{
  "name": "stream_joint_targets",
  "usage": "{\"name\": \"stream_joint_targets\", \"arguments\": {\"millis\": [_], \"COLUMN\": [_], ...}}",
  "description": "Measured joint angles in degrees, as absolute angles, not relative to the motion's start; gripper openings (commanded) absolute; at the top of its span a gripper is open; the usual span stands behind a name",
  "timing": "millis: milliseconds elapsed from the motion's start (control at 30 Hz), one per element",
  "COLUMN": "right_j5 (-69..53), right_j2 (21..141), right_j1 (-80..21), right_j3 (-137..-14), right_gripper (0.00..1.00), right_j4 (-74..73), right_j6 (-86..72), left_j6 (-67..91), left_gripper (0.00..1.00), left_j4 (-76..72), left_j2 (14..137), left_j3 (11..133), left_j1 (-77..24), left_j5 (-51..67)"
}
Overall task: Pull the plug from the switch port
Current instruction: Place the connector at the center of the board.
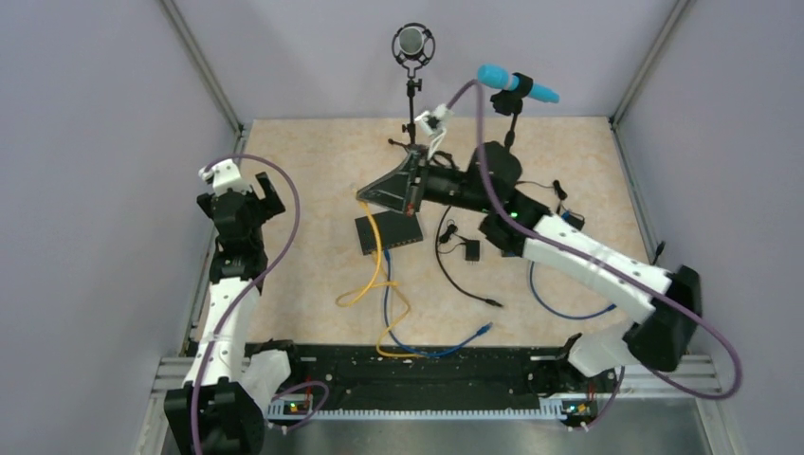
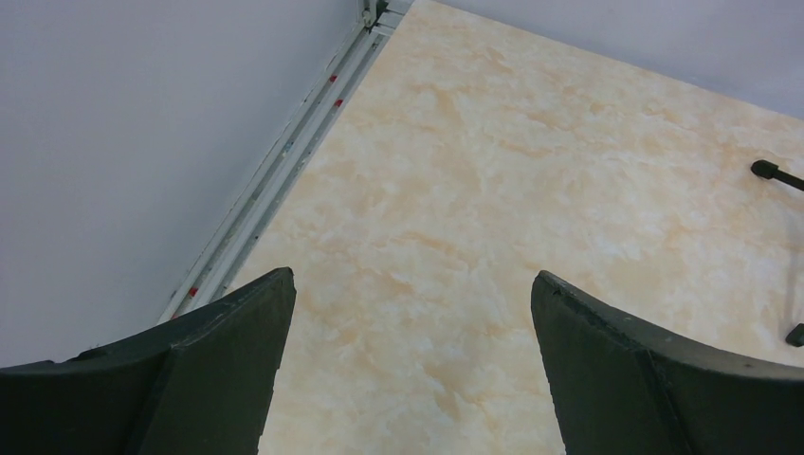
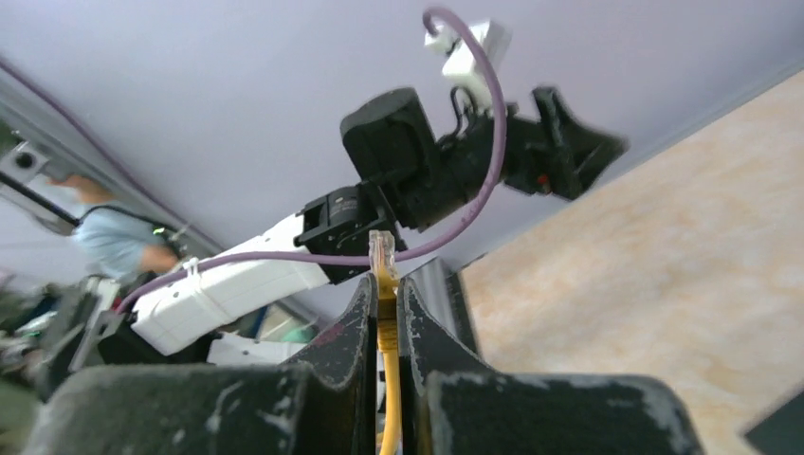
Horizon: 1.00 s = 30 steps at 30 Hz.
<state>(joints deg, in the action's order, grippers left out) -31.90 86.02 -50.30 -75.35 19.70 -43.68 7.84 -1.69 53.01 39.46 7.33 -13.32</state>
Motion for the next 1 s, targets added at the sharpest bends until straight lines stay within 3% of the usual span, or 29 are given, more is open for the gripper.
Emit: {"name": "stream_joint_targets", "arguments": {"millis": [233,467,667,1000], "right_j5": [-11.2,2.6,-3.4,-8.6], "right_j2": [64.3,59.3,65.2,90.3], "right_j1": [-47.6,-34.5,-25.1,-24.4], "right_j3": [-75.0,-73.5,-69.5,-73.6], "right_gripper": [0.00,0.00,0.00,0.00], "right_j4": [-1.0,-21.9,-33.7,-33.5], "right_j6": [-30.7,-28.3,-27.9,-24.6], "left_j6": [7.6,7.7,7.6,7.7], "left_gripper": [0.99,0.99,0.99,0.99], "left_j4": [-1.2,-1.3,-1.8,-3.5], "left_j2": [54.0,57.0,58.0,58.1], "left_j3": [40.1,41.5,41.8,41.8], "left_j1": [7.4,7.4,7.4,7.4], "left_j5": [-8.6,1.2,7.6,15.5]}}
